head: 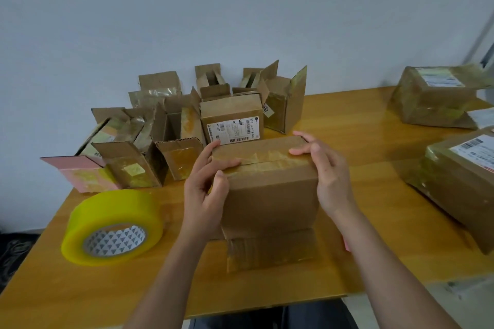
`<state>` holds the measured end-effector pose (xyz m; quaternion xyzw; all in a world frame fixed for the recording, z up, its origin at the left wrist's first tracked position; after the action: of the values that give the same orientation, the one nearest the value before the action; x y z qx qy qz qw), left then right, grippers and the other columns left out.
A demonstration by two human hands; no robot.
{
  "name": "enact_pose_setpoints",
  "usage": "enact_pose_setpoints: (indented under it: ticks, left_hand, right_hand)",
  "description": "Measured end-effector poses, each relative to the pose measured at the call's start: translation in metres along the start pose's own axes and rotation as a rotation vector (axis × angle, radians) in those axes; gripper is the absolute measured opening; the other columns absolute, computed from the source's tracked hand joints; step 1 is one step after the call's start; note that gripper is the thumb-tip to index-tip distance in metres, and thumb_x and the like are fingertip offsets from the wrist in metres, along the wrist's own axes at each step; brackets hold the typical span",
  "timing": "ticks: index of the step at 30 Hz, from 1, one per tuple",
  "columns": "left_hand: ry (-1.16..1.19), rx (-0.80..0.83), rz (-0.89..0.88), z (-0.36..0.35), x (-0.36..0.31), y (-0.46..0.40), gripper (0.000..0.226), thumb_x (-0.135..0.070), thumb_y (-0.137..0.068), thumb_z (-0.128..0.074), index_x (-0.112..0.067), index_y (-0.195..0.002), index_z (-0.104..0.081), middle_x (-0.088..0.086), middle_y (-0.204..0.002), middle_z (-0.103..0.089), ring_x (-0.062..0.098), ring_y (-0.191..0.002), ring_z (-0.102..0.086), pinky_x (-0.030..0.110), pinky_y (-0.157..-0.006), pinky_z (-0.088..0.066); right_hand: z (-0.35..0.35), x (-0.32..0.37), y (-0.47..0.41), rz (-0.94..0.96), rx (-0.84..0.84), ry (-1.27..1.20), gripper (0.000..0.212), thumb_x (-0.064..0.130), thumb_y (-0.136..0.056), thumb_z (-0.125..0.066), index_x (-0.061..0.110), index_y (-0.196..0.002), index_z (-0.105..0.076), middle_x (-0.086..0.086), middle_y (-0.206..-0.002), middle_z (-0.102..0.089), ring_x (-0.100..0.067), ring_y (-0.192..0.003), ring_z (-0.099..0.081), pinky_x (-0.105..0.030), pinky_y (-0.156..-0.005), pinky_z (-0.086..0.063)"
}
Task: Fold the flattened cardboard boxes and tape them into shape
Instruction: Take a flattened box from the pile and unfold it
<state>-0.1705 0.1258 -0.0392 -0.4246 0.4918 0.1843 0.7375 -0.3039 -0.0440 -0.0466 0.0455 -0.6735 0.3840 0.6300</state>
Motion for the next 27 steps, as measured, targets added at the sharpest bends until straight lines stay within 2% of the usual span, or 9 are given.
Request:
enact_pose_setpoints:
  ticks: [3, 7, 11, 13, 16, 18, 21, 25, 27]
  left_hand:
    - [0.011, 0.011, -0.013, 0.005, 0.001, -0.003, 0.037, -0.031, -0.082, -0.044, -0.019, -0.095, -0.077, -0.009, -0.140, -0.055, 0.001, -0.137, -0.039, 0.001, -0.094, -0.035]
    - [-0.039, 0.035, 0.036, 0.005, -0.002, -0.003, 0.034, -0.023, -0.089, -0.043, -0.025, -0.097, -0.076, -0.010, -0.143, -0.052, -0.001, -0.138, -0.037, 0.002, -0.095, -0.033]
    - [-0.113, 0.042, 0.065, 0.005, -0.008, 0.001, 0.032, -0.032, -0.094, -0.042, -0.032, -0.102, -0.073, -0.015, -0.146, -0.046, 0.000, -0.138, -0.033, 0.012, -0.100, -0.030]
    - [-0.189, 0.052, 0.048, 0.005, -0.010, 0.007, 0.026, -0.029, -0.099, -0.046, -0.033, -0.106, -0.071, -0.014, -0.146, -0.043, 0.003, -0.138, -0.032, 0.021, -0.102, -0.033]
    - [-0.259, 0.045, 0.036, 0.005, -0.012, 0.017, 0.023, -0.028, -0.101, -0.050, -0.036, -0.110, -0.069, -0.018, -0.145, -0.038, 0.003, -0.138, -0.030, 0.027, -0.103, -0.037]
    - [-0.253, 0.061, 0.078, 0.004, -0.016, 0.021, 0.025, -0.030, -0.101, -0.048, -0.035, -0.115, -0.068, -0.016, -0.151, -0.033, 0.004, -0.141, -0.025, 0.031, -0.107, -0.035]
    - [-0.370, 0.102, 0.113, 0.002, -0.025, 0.018, 0.034, -0.037, -0.102, -0.041, -0.030, -0.128, -0.062, -0.007, -0.159, -0.025, 0.011, -0.147, -0.019, 0.032, -0.111, -0.027]
    - [-0.570, 0.177, 0.057, 0.006, -0.037, 0.019, 0.055, -0.055, -0.098, -0.026, -0.034, -0.144, -0.045, 0.000, -0.164, -0.012, 0.021, -0.149, -0.015, 0.040, -0.115, -0.026]
    - [-0.579, 0.185, 0.026, 0.014, -0.044, 0.022, 0.059, -0.056, -0.096, -0.024, -0.034, -0.149, -0.037, 0.002, -0.164, -0.012, 0.019, -0.150, -0.014, 0.037, -0.114, -0.024]
  right_hand:
    - [-0.003, 0.003, 0.008, 0.023, -0.027, -0.003, 0.044, 0.049, -0.093, -0.036, 0.024, -0.088, -0.073, 0.021, -0.125, -0.061, -0.007, -0.129, -0.050, -0.029, -0.107, -0.037]
    - [0.002, 0.010, 0.014, 0.000, -0.022, 0.183, 0.055, 0.061, -0.095, -0.025, 0.034, -0.099, -0.073, 0.009, -0.140, -0.055, -0.005, -0.132, -0.045, -0.022, -0.105, -0.033]
    - [0.010, 0.024, 0.015, 0.149, 0.000, 0.644, 0.068, 0.059, -0.099, -0.010, 0.034, -0.115, -0.071, 0.011, -0.139, -0.056, -0.012, -0.134, -0.040, -0.036, -0.090, -0.046]
    - [0.009, 0.036, 0.013, 0.160, 0.027, 0.855, 0.066, 0.052, -0.100, -0.010, 0.030, -0.117, -0.070, 0.009, -0.138, -0.057, -0.013, -0.138, -0.037, -0.041, -0.096, -0.048]
    - [-0.004, 0.046, 0.018, 0.205, 0.137, 0.976, 0.071, 0.053, -0.101, -0.008, 0.017, -0.126, -0.064, 0.001, -0.146, -0.049, -0.015, -0.143, -0.033, -0.044, -0.118, -0.028]
    - [-0.010, 0.046, 0.027, 0.171, 0.179, 0.977, 0.073, 0.057, -0.100, -0.006, 0.014, -0.139, -0.050, -0.001, -0.152, -0.041, -0.013, -0.145, -0.029, -0.041, -0.122, -0.019]
    - [-0.010, 0.050, 0.029, 0.108, 0.197, 1.147, 0.071, 0.056, -0.100, -0.003, 0.017, -0.146, -0.041, 0.001, -0.155, -0.035, -0.012, -0.146, -0.025, -0.043, -0.121, -0.009]
    - [-0.017, 0.064, 0.026, 0.051, 0.200, 1.283, 0.061, 0.044, -0.104, -0.008, 0.014, -0.151, -0.032, -0.003, -0.157, -0.033, -0.018, -0.148, -0.024, -0.049, -0.122, -0.009]
    - [-0.019, 0.069, 0.026, 0.066, 0.176, 1.259, 0.057, 0.038, -0.105, -0.013, 0.011, -0.152, -0.028, -0.006, -0.156, -0.034, -0.020, -0.147, -0.025, -0.047, -0.122, -0.011]
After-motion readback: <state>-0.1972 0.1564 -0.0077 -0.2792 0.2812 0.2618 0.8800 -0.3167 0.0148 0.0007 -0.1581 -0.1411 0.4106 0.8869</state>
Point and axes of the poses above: each hand's wrist, its own y-axis away from the middle knuckle, its own z-axis out of the back of the hand, x = y × z, the point moved 2 cm from there along -y, towards the middle knuckle
